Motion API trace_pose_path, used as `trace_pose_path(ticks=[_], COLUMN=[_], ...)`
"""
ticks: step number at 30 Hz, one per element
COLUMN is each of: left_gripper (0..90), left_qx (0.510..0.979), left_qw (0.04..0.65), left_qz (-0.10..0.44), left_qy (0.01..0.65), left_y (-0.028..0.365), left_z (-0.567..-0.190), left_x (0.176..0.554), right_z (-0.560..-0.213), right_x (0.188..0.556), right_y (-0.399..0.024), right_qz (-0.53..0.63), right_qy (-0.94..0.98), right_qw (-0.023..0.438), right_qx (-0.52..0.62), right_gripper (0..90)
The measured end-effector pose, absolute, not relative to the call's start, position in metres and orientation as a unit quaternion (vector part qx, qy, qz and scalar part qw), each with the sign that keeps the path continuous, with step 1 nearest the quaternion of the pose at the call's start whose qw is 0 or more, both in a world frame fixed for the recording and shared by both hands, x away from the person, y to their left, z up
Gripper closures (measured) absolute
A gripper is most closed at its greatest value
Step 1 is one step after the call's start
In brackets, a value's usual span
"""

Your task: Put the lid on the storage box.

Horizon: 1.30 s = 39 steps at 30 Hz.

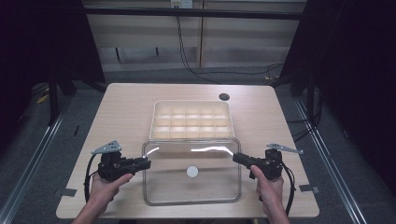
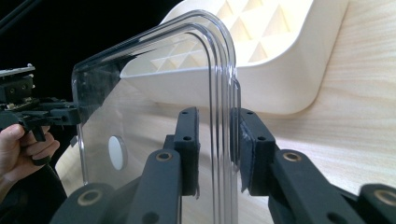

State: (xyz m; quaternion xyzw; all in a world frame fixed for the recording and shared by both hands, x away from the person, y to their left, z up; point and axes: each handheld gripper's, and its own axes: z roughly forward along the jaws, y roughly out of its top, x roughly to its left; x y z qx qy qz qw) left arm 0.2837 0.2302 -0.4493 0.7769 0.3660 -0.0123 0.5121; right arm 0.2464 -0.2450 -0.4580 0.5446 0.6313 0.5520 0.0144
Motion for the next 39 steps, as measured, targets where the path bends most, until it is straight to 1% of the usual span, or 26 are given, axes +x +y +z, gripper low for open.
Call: trace_pose_path(ticks=[3,14,20,25,39], left_gripper=[71.3,75.0,75.1,75.2,75.1], left_qx=[0.777,0.776,0.773,0.769,0.768], left_qw=[0.516,0.517,0.523,0.527,0.532], left_qz=[-0.002,0.01,0.012,0.015,0.023], left_qy=[0.362,0.362,0.36,0.361,0.357], left_y=[0.231,0.231,0.231,0.233,0.231], left_z=[-0.446,-0.432,-0.425,-0.42,-0.402], left_x=[0.281,0.283,0.284,0.287,0.296], right_z=[-0.456,-0.44,-0.432,-0.429,-0.409], right_x=[0.246,0.243,0.244,0.248,0.257], right_y=[-0.245,-0.244,-0.244,-0.244,-0.244], right_qz=[0.554,0.569,0.57,0.572,0.582], right_qy=[0.631,0.629,0.63,0.629,0.625], right_qw=[0.017,0.031,0.042,0.04,0.053], right_qx=[0.542,0.528,0.525,0.525,0.517], right_gripper=[72.0,71.9,72.0,71.9,71.9])
